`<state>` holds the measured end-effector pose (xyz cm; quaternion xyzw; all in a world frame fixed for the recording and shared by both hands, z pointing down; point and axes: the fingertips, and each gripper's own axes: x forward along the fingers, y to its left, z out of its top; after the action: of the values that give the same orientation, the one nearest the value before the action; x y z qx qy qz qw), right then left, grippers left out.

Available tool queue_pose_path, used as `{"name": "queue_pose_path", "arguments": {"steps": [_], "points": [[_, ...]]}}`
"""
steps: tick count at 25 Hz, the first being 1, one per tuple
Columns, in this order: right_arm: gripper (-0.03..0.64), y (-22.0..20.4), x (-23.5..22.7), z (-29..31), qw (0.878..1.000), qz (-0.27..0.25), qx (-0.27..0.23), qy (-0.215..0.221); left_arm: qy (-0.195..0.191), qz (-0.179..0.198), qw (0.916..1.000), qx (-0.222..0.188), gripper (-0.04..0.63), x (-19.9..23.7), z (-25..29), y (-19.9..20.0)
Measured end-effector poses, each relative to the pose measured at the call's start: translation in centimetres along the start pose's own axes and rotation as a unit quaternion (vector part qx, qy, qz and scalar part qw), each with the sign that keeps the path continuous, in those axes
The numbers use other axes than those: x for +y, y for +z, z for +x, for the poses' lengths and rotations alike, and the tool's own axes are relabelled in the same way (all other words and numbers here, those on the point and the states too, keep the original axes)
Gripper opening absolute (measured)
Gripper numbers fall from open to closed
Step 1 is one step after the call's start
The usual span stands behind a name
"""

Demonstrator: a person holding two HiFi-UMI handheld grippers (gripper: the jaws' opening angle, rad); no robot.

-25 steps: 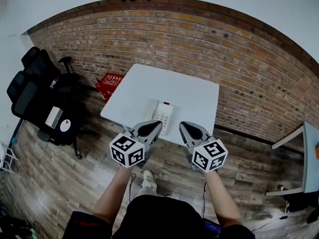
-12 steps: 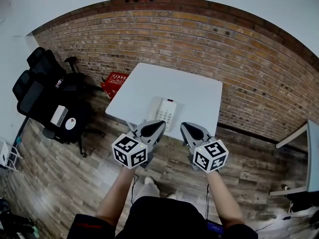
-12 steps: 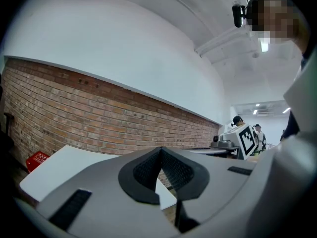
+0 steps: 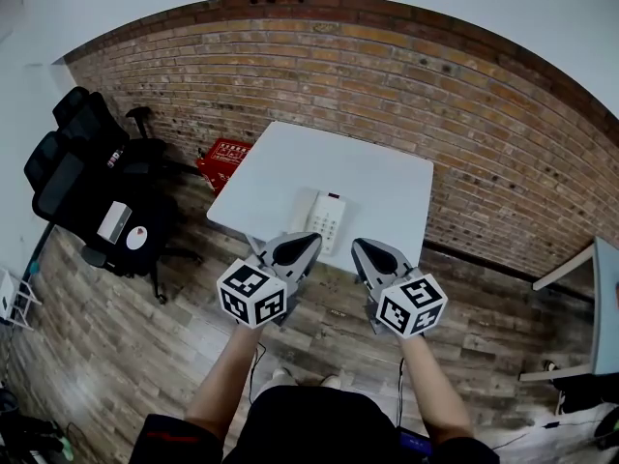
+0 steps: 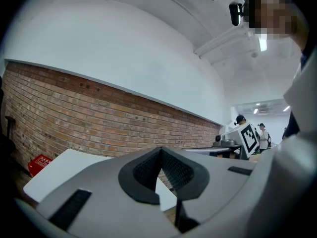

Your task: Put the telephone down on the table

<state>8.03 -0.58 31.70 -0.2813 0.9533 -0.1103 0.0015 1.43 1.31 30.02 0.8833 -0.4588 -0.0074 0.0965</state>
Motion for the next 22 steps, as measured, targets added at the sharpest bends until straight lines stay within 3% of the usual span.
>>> {"name": "queue_pose_path", "arguments": {"steps": [22], "points": [[0.012,0.9,3.6,-0.3,0.999,-0.003,-0.02,-0.025,-0.017,0.018,0.9997,0.005,0.008,0.5,-3.9,0.3]]}}
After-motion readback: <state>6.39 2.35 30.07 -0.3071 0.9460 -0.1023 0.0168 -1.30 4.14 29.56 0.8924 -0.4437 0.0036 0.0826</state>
